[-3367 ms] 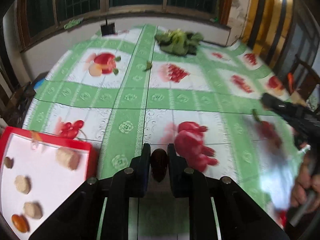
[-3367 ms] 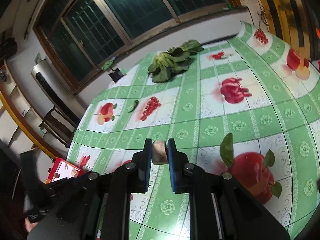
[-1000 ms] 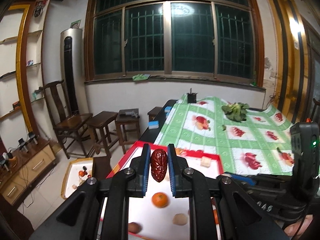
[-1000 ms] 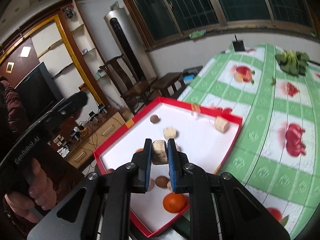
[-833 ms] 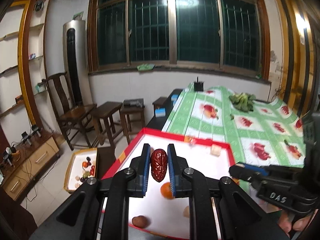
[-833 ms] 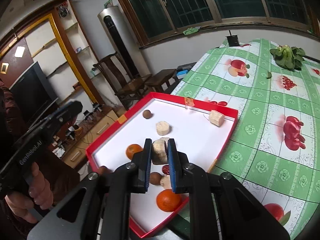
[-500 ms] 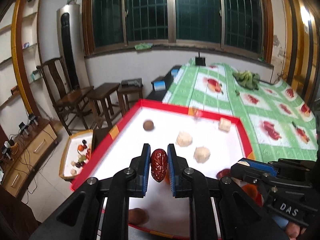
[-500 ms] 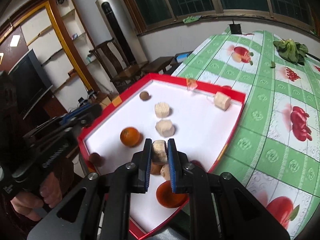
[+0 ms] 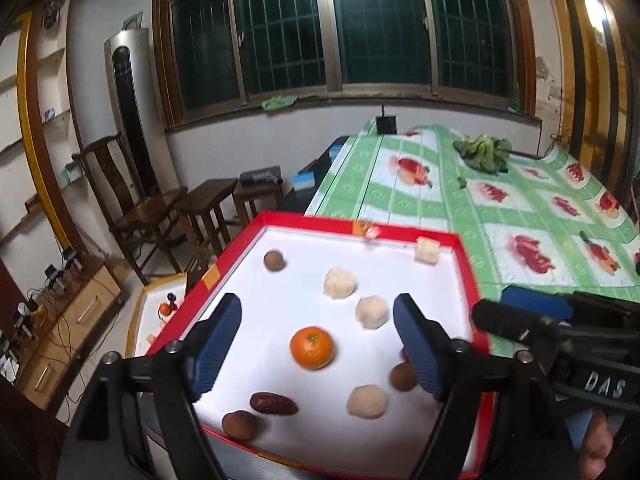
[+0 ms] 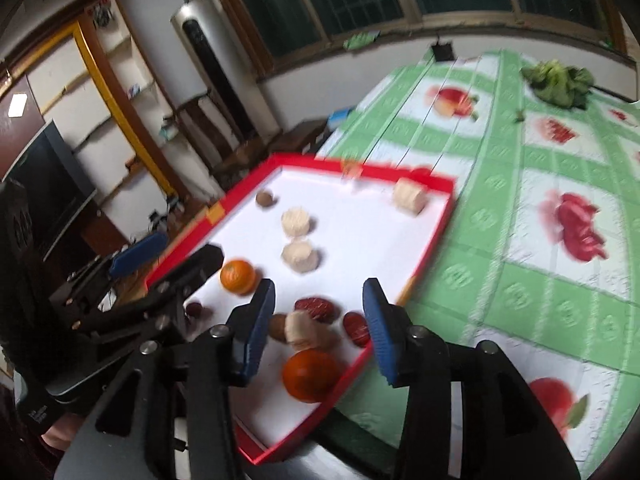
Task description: Organize fruits
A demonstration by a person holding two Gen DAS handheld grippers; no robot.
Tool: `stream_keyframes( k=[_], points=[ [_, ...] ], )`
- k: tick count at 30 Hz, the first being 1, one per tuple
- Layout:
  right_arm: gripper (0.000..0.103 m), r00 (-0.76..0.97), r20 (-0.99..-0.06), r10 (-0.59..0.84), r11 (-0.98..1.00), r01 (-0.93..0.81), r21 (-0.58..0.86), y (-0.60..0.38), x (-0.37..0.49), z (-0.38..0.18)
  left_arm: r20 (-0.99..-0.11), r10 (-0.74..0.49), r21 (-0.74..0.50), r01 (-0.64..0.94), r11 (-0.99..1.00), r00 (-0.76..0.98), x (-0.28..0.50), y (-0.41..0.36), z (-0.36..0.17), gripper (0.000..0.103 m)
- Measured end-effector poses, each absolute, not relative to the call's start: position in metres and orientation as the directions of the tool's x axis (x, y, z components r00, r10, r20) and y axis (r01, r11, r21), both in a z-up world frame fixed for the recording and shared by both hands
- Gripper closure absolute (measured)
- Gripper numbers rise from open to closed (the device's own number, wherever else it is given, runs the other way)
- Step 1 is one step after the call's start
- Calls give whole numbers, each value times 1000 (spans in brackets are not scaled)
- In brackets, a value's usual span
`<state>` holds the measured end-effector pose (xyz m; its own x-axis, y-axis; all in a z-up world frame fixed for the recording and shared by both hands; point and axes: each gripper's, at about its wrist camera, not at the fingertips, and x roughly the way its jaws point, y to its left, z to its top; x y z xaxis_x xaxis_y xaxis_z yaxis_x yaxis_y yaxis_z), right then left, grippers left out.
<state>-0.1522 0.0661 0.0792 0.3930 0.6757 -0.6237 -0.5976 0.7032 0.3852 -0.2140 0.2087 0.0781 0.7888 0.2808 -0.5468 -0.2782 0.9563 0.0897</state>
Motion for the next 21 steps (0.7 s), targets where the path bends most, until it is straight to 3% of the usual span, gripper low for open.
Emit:
stream_keyframes(
  k=[7,11,15,17,21],
  points=[
    [53,572,-552,607,784,-544,299,7,-159,110,-513,261,107,-240,965,818,-217,172,110,18],
    [31,692,-487,533,837,-516,184,-22,-177,134,-468,276,130,-244,961,839,-223,147,128,0],
    [14,791,-402,462,879,-467,93,-51,-196,155,-435,256,102,-236,966,863,-231,127,146,0],
    [0,822,-369,434,895,-438,77,-62,-204,163,-434,257,108,-233,966,863,-231,119,152,0],
    [0,848,-339,408,910,-408,76,-76,-211,175,-428,248,115,-220,969,869,-228,106,159,0]
  ],
)
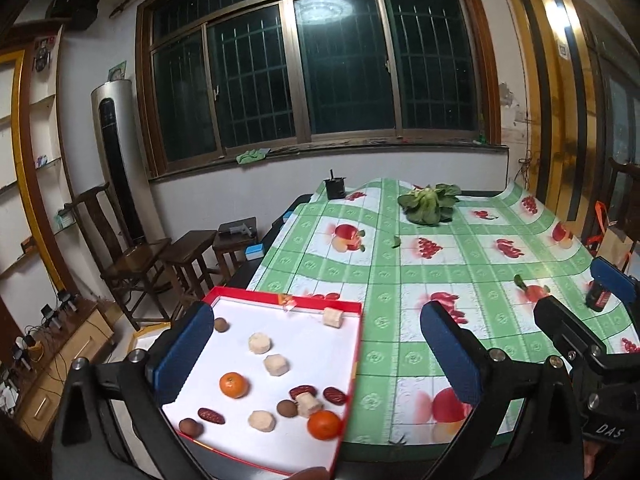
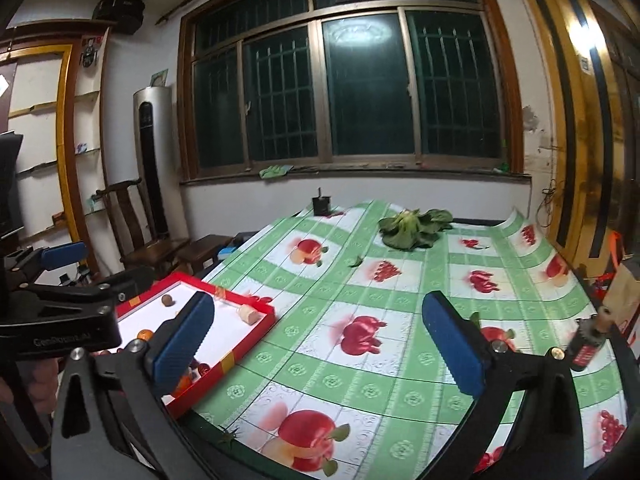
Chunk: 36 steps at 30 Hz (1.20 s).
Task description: Organize fruits
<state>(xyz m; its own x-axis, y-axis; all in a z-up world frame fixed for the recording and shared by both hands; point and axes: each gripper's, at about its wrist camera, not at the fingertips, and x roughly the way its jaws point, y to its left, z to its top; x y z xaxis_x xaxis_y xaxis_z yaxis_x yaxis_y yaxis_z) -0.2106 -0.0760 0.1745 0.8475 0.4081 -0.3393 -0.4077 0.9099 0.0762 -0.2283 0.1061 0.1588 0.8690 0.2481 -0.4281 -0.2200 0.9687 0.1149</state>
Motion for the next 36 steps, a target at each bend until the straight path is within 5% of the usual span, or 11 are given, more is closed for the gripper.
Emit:
stream_keyframes(
  k=[8,36],
  points=[
    [0,881,-317,351,936,-326,132,-102,-216,188,-417,260,116,-233,966,871,-229,97,164,0],
    [0,806,-353,475,878,-459,134,-36,-259,199,-375,480,80,-488,869,793,-284,167,171,0]
  ],
)
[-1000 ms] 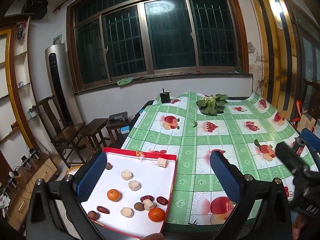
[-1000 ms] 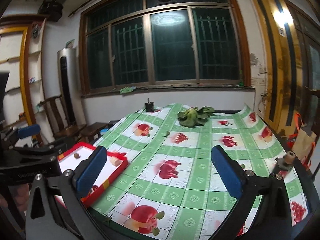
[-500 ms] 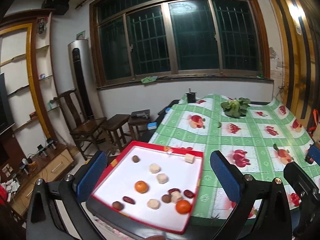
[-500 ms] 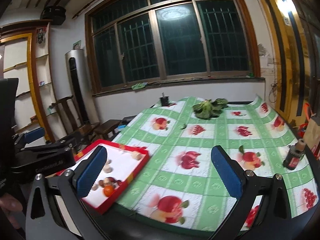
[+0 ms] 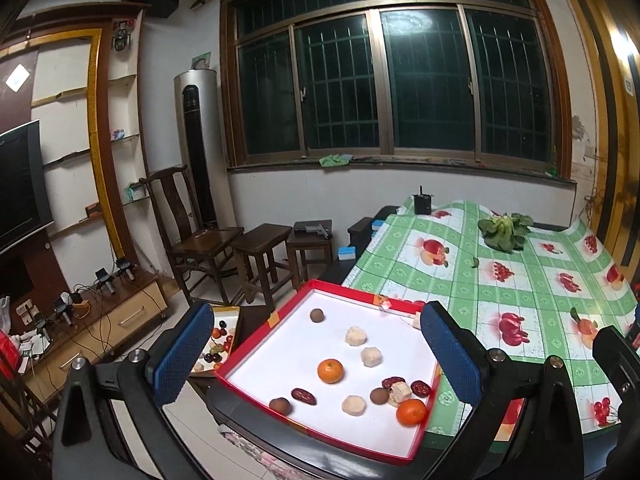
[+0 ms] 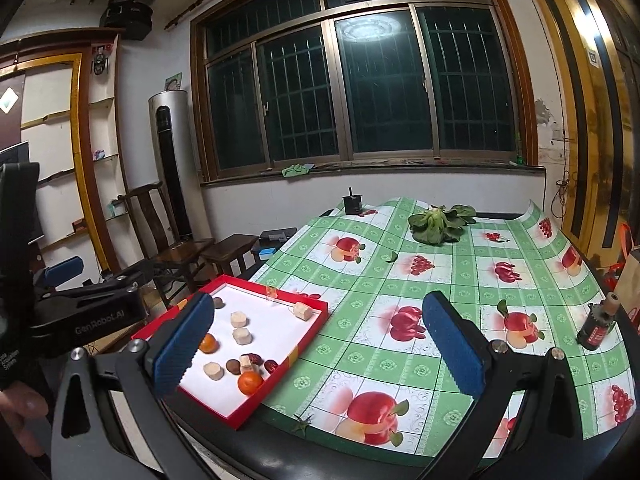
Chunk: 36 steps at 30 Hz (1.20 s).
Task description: Organize fruits
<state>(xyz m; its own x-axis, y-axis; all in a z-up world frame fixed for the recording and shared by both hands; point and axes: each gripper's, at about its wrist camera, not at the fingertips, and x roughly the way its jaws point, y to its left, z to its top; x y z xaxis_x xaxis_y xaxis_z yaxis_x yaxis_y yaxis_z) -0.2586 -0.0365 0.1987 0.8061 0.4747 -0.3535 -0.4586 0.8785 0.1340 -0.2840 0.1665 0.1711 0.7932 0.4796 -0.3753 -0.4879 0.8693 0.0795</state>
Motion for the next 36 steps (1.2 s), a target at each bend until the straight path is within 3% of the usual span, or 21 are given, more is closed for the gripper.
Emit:
stream_keyframes(
  k=[36],
  points=[
    [0,807,-354,473,879,-461,122,-31,-263,201,-365,472,78,-478,875,803,-291,168,175,0]
  ],
)
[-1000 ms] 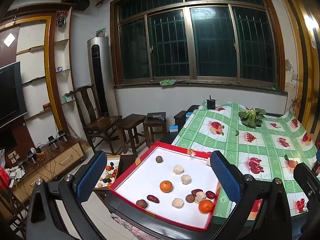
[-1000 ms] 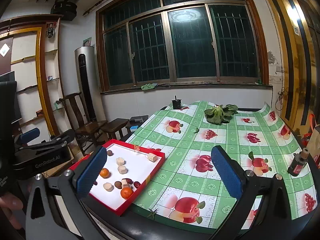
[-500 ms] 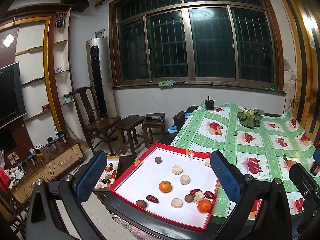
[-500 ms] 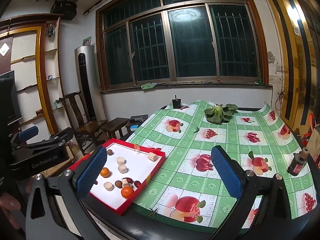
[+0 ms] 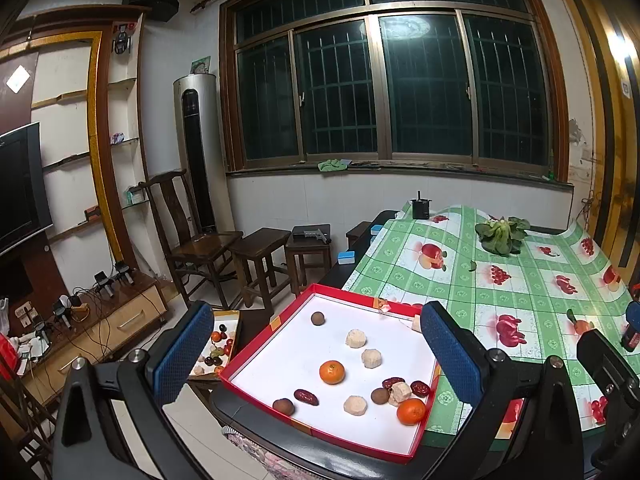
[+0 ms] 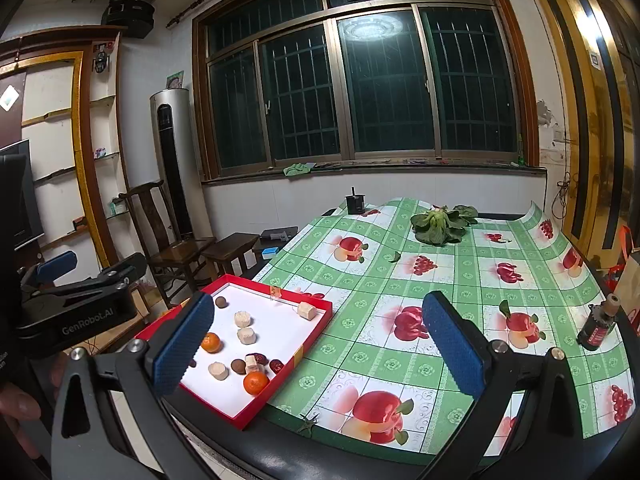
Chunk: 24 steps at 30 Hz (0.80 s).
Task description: Organize fruits
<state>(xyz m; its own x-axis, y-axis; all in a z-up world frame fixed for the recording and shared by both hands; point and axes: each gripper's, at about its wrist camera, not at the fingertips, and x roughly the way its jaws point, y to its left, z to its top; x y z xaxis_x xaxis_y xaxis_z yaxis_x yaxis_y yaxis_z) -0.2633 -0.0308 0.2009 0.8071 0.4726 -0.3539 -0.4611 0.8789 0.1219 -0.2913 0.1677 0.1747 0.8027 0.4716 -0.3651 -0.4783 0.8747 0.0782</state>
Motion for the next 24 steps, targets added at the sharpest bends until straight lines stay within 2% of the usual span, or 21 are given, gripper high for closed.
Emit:
stream_keyframes(
  k=[24],
  points=[
    [0,806,-357,472,879,-461,122,-30,-263,202,-367,471,77,-478,875,802,-292,170,174,0]
  ],
)
